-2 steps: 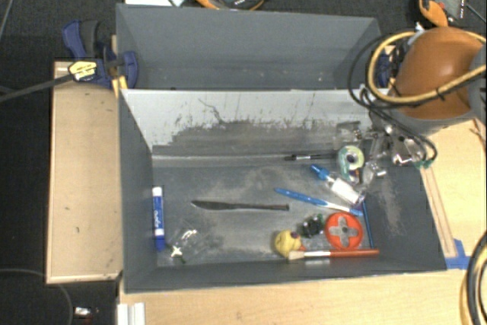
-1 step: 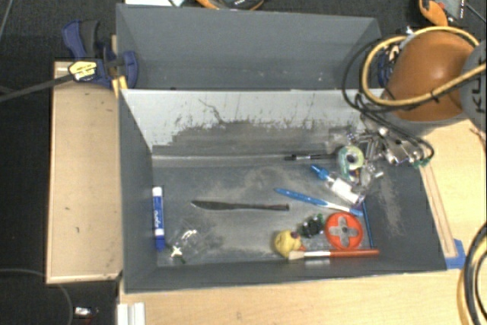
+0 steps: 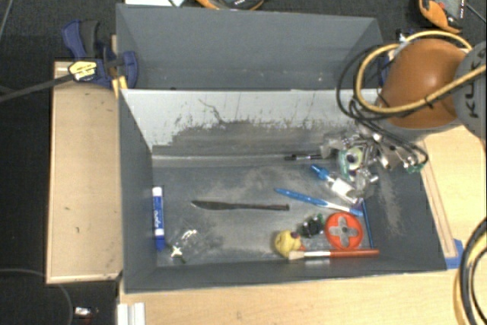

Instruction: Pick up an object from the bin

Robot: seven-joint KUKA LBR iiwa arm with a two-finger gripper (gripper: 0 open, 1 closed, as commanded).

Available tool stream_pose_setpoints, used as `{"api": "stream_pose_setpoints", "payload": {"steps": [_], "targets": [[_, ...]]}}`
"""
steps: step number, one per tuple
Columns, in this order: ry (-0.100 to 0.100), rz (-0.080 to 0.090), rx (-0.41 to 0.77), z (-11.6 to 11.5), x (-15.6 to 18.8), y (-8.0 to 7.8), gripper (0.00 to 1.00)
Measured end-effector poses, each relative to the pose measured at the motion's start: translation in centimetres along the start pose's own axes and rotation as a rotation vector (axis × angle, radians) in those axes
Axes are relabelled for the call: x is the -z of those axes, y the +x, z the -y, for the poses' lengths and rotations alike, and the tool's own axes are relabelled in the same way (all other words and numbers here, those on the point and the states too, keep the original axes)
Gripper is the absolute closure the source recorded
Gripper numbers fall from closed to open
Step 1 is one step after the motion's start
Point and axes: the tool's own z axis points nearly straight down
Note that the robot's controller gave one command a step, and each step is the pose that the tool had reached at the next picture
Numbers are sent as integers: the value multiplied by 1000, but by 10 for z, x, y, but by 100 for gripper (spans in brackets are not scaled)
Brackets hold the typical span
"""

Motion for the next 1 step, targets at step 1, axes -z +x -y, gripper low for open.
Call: {"api": "stream_pose_setpoints", "payload": {"steps": [1], "targets": [[-3, -4, 96, -10, -21, -7, 0]]}}
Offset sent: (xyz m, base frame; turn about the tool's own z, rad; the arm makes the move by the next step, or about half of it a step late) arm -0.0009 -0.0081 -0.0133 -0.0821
